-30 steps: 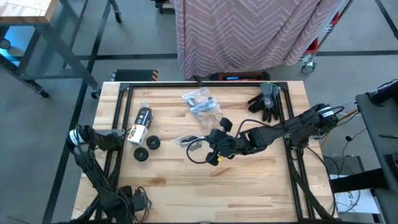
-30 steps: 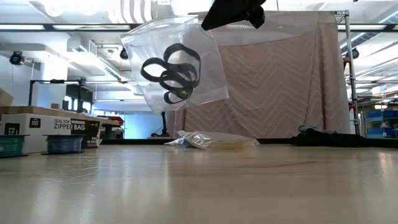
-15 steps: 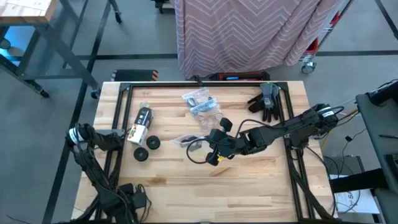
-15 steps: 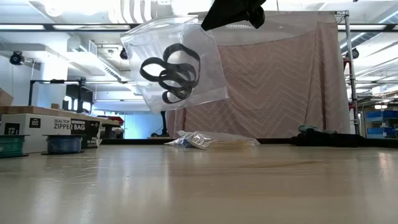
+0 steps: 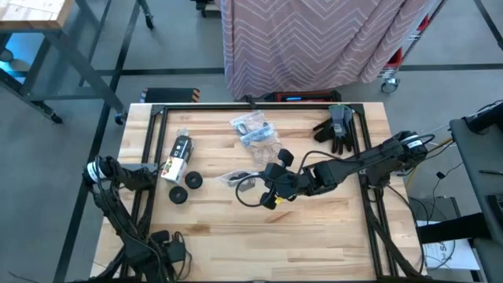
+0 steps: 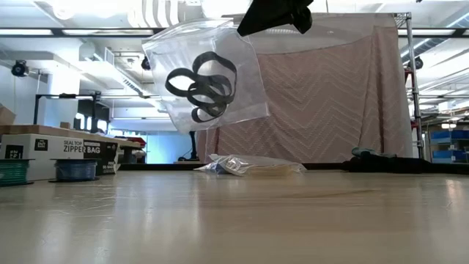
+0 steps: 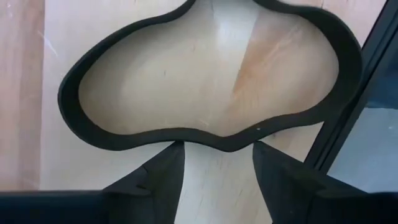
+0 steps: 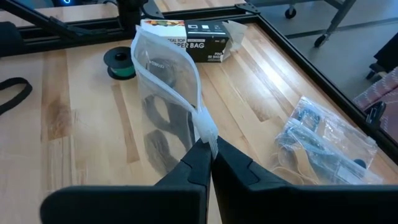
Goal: Sort rubber bands
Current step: Put the black rubberband into the transparent zip bag
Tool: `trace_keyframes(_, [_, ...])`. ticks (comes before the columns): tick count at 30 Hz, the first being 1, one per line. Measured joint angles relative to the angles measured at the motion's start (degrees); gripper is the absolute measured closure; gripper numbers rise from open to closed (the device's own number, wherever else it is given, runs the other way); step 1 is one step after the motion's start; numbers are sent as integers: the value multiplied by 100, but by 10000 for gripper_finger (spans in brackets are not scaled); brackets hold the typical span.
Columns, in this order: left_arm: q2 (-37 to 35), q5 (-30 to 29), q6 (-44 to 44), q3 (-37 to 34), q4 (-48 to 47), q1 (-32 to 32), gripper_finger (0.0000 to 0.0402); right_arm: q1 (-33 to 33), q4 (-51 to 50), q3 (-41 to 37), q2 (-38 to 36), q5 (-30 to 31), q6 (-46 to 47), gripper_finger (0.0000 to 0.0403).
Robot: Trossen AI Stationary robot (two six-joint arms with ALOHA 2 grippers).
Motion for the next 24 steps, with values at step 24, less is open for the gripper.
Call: trace_keyframes(24, [1,-87,963,-32,408,6,271,2,0,0,0,-2,0,403])
